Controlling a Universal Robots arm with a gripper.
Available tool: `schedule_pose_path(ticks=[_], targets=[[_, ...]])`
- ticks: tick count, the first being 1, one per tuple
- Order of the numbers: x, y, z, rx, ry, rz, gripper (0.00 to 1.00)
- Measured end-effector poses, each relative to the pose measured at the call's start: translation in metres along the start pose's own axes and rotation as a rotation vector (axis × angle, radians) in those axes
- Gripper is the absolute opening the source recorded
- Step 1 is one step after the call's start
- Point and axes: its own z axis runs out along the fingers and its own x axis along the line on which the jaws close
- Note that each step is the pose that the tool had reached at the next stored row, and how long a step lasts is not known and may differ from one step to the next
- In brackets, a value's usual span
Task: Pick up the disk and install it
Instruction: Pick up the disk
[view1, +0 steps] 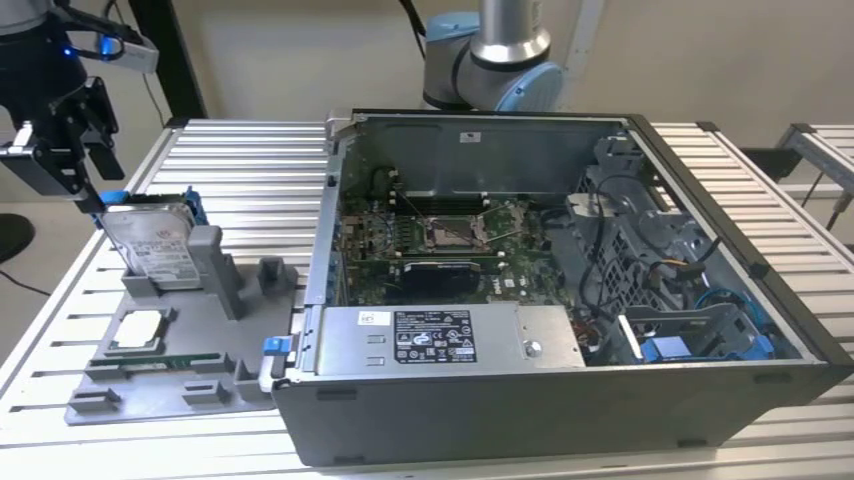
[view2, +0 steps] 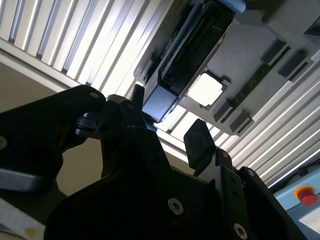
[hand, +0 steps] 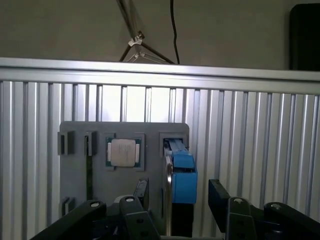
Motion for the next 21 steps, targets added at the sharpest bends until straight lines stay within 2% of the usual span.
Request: schedule_pose_path(ticks=[10,21], targets=[[0.0002,-0.0001,0.0070,-0.0001,0.0000,-0.002,1.00],[0.0002,-0.0003,0.0195,-0.0001,-0.0010,-0.009,1.00]])
